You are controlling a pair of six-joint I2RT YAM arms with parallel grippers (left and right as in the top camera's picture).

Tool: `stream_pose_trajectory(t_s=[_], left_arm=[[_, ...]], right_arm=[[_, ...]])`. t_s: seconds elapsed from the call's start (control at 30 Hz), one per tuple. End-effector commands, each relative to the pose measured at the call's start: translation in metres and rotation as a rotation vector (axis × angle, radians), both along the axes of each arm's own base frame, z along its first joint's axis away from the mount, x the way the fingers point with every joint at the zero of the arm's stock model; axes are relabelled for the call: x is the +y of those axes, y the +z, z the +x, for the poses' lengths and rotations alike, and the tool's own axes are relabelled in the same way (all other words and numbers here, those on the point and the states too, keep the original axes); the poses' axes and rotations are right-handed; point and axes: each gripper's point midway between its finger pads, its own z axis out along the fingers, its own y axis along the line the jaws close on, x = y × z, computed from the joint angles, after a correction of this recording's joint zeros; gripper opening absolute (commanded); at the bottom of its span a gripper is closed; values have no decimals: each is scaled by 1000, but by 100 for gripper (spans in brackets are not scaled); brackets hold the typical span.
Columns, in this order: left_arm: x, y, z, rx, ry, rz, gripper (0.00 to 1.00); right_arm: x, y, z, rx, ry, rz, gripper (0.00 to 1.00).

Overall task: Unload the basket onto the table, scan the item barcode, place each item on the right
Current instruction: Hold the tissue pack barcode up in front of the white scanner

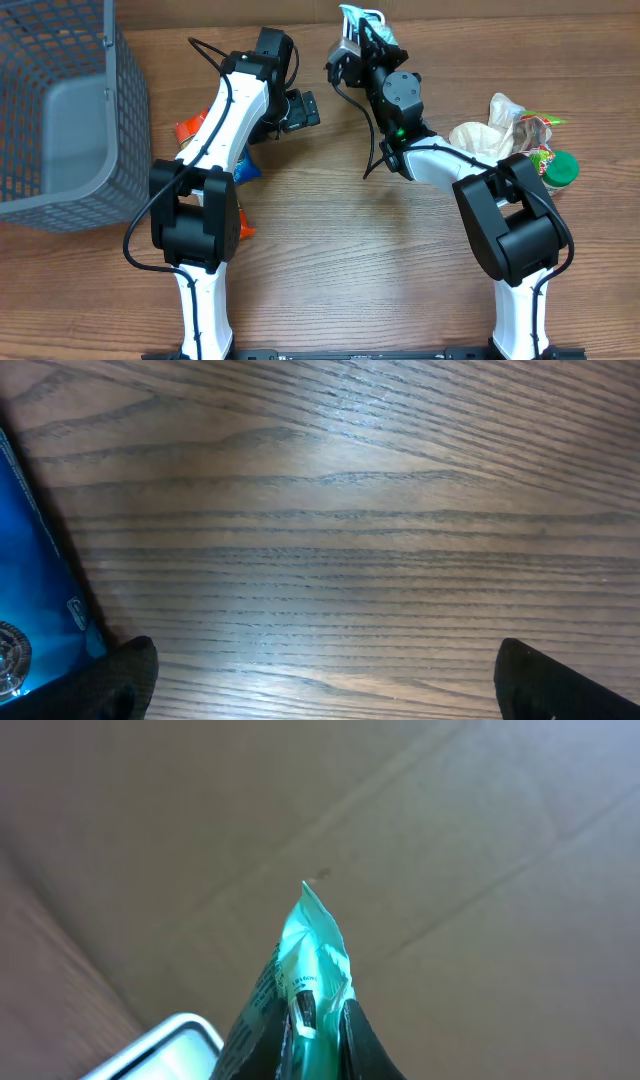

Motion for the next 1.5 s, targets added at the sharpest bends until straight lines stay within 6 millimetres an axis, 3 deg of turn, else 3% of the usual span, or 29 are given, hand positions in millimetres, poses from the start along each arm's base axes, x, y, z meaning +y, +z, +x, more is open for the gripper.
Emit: stream_pose_trajectory(t_s=[0.0,0.27,0.47,0.77,0.97,1.1,1.3,1.47], left_arm=[[-1,7,4,-22,-9,0,100],[-1,7,4,-22,-9,0,100],[-1,7,4,-22,-9,0,100],[-1,7,4,-22,-9,0,100],[-1,7,4,-22,-9,0,100],[-1,7,4,-22,-9,0,100],[-1,7,4,-22,-9,0,100],[-1,7,4,-22,-9,0,100]], right_arm=[[4,12,0,1,51,83,4],[4,-9,5,27,75,71,4],[-8,-26,25,13,47,10,4],[-4,10,38,-97,53,52,4],[0,22,39,-122,82,55,4],[-1,21,40,-121,90,51,4],[-3,0,45,-41,102,20,4],[-10,0,48,-38,91,23,4]])
